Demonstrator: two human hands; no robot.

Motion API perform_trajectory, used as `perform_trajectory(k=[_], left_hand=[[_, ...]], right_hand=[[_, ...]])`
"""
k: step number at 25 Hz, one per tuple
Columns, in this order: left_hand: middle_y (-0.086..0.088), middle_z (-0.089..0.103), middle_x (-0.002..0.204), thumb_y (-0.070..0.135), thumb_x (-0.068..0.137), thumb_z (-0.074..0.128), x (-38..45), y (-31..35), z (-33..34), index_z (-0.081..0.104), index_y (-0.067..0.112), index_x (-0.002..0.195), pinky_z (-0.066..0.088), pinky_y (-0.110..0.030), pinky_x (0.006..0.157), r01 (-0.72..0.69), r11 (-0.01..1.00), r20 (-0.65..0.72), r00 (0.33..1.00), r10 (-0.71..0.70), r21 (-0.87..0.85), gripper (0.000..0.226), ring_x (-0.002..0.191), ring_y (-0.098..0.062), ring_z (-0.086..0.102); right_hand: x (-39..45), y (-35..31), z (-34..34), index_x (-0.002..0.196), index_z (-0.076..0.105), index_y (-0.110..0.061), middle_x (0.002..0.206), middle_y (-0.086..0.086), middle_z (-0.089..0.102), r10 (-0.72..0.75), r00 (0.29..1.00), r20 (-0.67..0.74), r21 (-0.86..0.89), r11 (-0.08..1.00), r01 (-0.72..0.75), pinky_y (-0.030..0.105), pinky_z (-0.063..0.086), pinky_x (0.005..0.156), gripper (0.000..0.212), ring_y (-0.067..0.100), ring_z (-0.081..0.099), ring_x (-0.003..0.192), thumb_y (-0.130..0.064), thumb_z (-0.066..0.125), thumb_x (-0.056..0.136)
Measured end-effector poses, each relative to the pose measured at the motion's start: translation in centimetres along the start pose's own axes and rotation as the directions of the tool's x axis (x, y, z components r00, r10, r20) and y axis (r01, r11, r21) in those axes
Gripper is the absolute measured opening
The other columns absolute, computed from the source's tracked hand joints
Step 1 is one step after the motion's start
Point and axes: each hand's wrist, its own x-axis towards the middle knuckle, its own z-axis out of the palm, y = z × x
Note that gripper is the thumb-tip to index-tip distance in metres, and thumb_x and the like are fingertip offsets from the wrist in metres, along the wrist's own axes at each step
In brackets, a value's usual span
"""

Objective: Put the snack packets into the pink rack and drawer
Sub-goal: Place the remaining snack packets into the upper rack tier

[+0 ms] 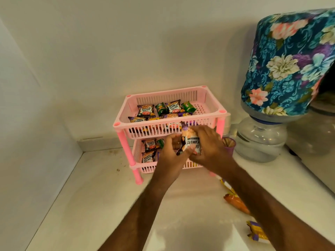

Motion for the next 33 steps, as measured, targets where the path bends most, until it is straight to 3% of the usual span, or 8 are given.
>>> perform_trajectory(k=[3,6,11,17,22,26,30,33], left_hand=[[0.022,0.06,0.13,0.065,0.094,0.054,2.2,2.5,-0.5,0.051,0.042,0.129,0.052,-0.031,0.098,-0.135,0.982,0.016,0.991,0.135,0.13,0.042,0.121,0.003,0.057],[0.009,0.051,0.143,0.051,0.099,0.053,5.3,3.1,-1.3,0.048,0.033,0.138,0.052,-0.047,0.103,-0.176,0.907,-0.019,0.98,0.198,0.383,0.043,0.13,-0.014,0.053],[-0.003,0.033,0.164,0.04,0.1,0.059,8.2,1.0,-2.1,0.035,0.019,0.157,0.008,-0.039,0.127,-0.191,0.643,0.069,0.975,0.21,0.742,0.065,0.154,-0.02,0.021],[-0.004,0.011,0.17,0.043,0.098,0.052,8.5,-3.0,-3.0,0.013,0.014,0.163,0.01,-0.046,0.128,-0.345,0.324,0.244,0.917,0.315,0.881,0.081,0.158,-0.021,0.003],[-0.003,0.013,0.17,0.05,0.096,0.049,8.8,-3.6,-2.8,0.013,0.016,0.163,0.01,-0.047,0.128,-0.318,0.339,0.21,0.924,0.32,0.885,0.083,0.158,-0.019,0.005],[-0.003,0.017,0.169,0.048,0.095,0.053,8.8,-3.9,-2.6,0.017,0.016,0.162,0.01,-0.047,0.129,-0.319,0.369,0.185,0.917,0.354,0.873,0.083,0.158,-0.019,0.008],[-0.004,0.02,0.169,0.048,0.095,0.052,8.8,-4.3,-2.3,0.02,0.014,0.161,0.009,-0.047,0.129,-0.322,0.38,0.169,0.908,0.384,0.867,0.082,0.158,-0.02,0.01],[-0.005,0.023,0.168,0.05,0.094,0.048,8.9,-4.6,-2.2,0.024,0.012,0.16,0.01,-0.048,0.128,-0.325,0.378,0.161,0.901,0.403,0.867,0.08,0.157,-0.021,0.013]], right_hand=[[4.0,1.3,-4.0,0.141,0.036,-0.029,0.131,-0.006,0.047,0.044,0.999,-0.011,0.014,0.999,-0.044,0.036,0.032,0.104,0.083,0.001,0.033,0.114,-0.042,0.08,0.071],[8.9,3.3,-6.9,0.142,0.039,-0.025,0.138,-0.001,0.045,0.006,1.0,-0.007,-0.036,0.999,-0.006,0.044,0.032,0.112,0.081,0.009,0.037,0.122,-0.037,0.08,0.073],[15.7,6.4,-7.7,0.145,0.048,-0.022,0.144,0.006,0.037,0.115,0.983,0.141,-0.179,0.98,-0.089,0.035,0.029,0.109,0.077,0.027,0.032,0.133,-0.029,0.083,0.076],[19.6,8.2,-5.9,0.141,0.055,-0.018,0.138,0.012,0.042,0.225,0.875,0.429,-0.381,0.923,-0.051,0.043,0.041,0.107,0.066,0.031,0.04,0.126,-0.02,0.08,0.08],[19.7,8.8,-3.8,0.146,0.048,-0.015,0.144,0.012,0.046,0.347,0.811,0.471,-0.526,0.849,-0.057,0.045,0.048,0.104,0.065,0.031,0.051,0.126,-0.018,0.073,0.087],[20.4,8.2,-4.6,0.152,0.042,-0.018,0.154,0.005,0.042,0.399,0.743,0.538,-0.451,0.881,-0.146,0.043,0.041,0.112,0.074,0.029,0.044,0.138,-0.009,0.074,0.086],[20.8,6.5,-5.1,0.123,0.069,-0.015,0.13,0.0,0.065,0.359,0.684,0.635,-0.434,0.898,-0.067,0.041,0.045,0.109,0.034,0.022,0.059,0.123,-0.025,0.072,0.091],[20.3,6.4,-4.0,0.115,0.073,-0.014,0.112,0.001,0.073,0.393,0.624,0.675,-0.45,0.89,-0.074,0.044,0.051,0.103,0.026,0.018,0.068,0.106,-0.029,0.064,0.096]])
